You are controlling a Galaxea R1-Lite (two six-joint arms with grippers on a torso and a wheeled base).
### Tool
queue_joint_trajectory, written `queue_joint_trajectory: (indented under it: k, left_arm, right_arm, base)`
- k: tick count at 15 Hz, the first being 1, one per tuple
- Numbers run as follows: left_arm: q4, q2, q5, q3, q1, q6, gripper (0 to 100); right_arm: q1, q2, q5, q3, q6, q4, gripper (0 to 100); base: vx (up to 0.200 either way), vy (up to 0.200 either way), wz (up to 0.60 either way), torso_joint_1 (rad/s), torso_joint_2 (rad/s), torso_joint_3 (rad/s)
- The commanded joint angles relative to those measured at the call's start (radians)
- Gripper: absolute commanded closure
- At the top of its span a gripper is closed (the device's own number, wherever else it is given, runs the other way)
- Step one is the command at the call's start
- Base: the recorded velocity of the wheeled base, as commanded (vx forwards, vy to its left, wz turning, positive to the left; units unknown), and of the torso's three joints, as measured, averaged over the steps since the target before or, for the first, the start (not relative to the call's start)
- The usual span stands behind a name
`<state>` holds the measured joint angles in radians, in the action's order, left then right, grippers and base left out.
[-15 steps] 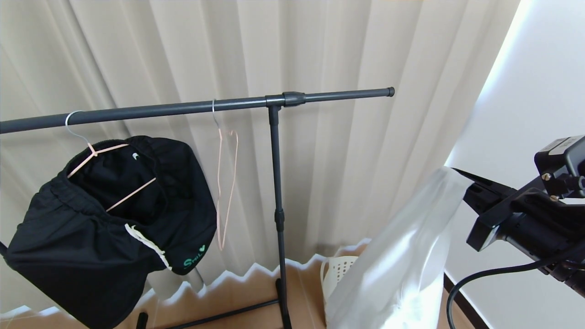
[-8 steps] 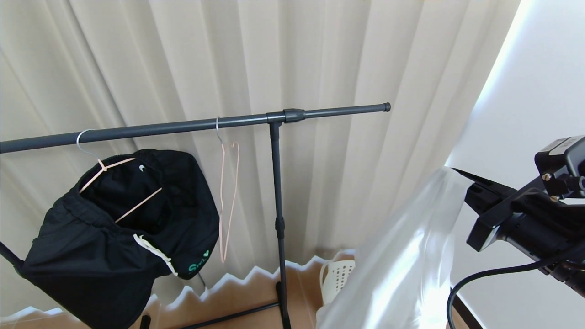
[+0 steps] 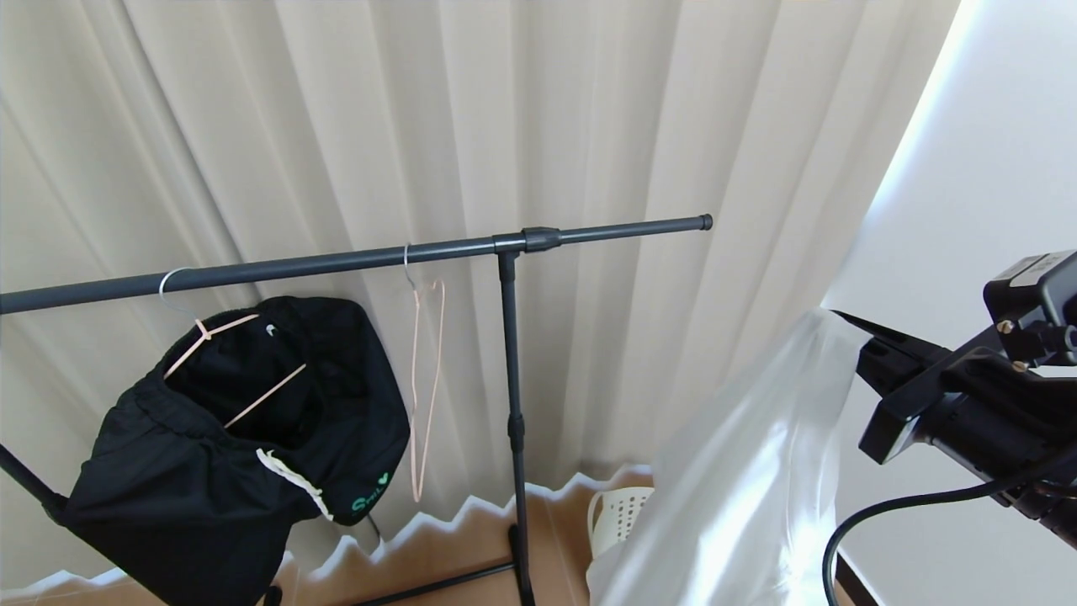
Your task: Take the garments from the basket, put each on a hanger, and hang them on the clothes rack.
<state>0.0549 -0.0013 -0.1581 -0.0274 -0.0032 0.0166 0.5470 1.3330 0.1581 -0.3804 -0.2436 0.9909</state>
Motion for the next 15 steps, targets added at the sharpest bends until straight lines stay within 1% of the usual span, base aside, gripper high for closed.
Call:
queue_joint_trajectory:
  k: [1, 3, 7, 13, 15]
  left_arm:
    - [0.0, 0.001, 0.0, 0.0, 0.0, 0.0, 0]
    - [0.0, 0.001, 0.0, 0.0, 0.0, -0.001, 0]
    - [0.0, 0.001, 0.0, 0.0, 0.0, 0.0, 0]
    - [0.0, 0.001, 0.0, 0.0, 0.0, 0.0, 0]
    - [0.0, 0.001, 0.0, 0.0, 0.0, 0.0, 0]
  right_arm:
    - [0.001, 0.002, 0.0, 0.0, 0.0, 0.0, 100]
    - [0.001, 0.002, -0.002, 0.005, -0.02, 0.002, 100]
    - [0.001, 0.003, -0.003, 0.014, -0.02, 0.002, 100]
    - [0.001, 0.002, -0.003, 0.015, -0.02, 0.002, 100]
    - [0.001, 0.002, -0.003, 0.014, -0.02, 0.002, 100]
  base:
    - [0.0, 0.0, 0.0, 0.144, -0.33, -0.178]
    - [0.0, 0.0, 0.0, 0.117, -0.25, -0.127]
    - [0.0, 0.0, 0.0, 0.0, 0.0, 0.0]
    - [0.0, 0.0, 0.6, 0.005, 0.0, -0.001]
    - [0.0, 0.0, 0.0, 0.0, 0.0, 0.0]
